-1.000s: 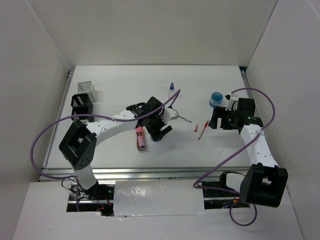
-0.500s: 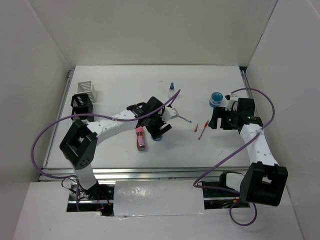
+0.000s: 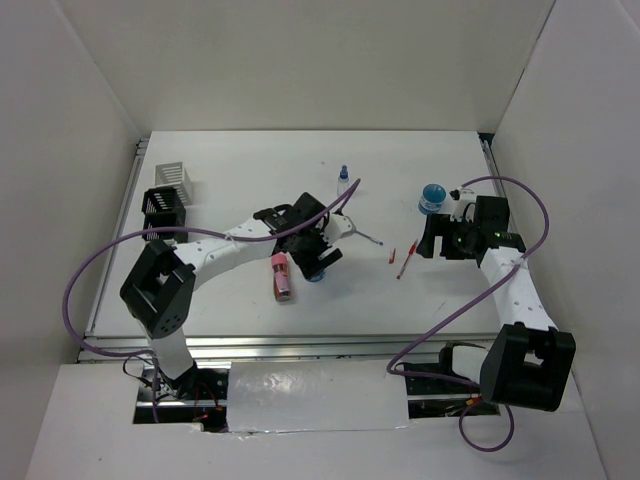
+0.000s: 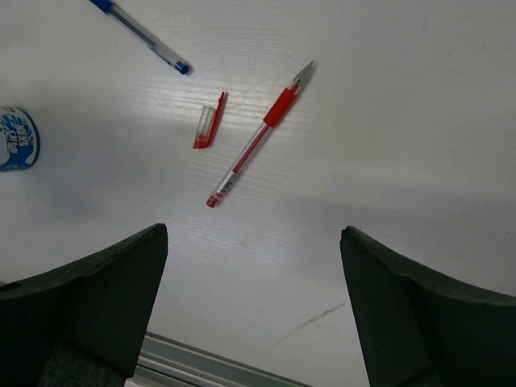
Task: Sort the stationery into containers
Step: Pick up the stationery from the center of the board.
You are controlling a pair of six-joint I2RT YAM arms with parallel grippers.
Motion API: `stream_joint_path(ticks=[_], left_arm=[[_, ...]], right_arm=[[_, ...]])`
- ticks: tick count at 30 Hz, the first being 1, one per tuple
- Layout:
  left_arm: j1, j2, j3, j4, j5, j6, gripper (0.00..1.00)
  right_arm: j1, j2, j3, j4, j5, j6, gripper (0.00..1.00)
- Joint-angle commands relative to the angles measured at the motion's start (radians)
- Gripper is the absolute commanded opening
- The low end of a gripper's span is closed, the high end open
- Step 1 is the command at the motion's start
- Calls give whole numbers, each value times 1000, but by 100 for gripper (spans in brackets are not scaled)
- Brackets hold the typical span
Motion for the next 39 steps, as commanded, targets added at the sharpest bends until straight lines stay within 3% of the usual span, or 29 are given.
stream_joint_path(ticks=[1,11,18,29,35,39], left_arm=[[-1,24,50,-8,52,4,88],[-1,70,56,4,49,1,87],[0,73,45,18,38,2,78],[37,35,61,-8,55,-8,37],[181,-42,194,-158,69,5,15],[338,-71,312,-252,81,25,9]], right_arm=[[-8,5,0,26,-12,-11,93],[-8,8,-2,24,-10,-13,93],[-8,10,-2,27,-9,-13,93],[-12,4,-7,29,-4,-11,93],[-14,4,-7,30,-3,-13,93],[-12,7,-7,30,-4,-11,93]])
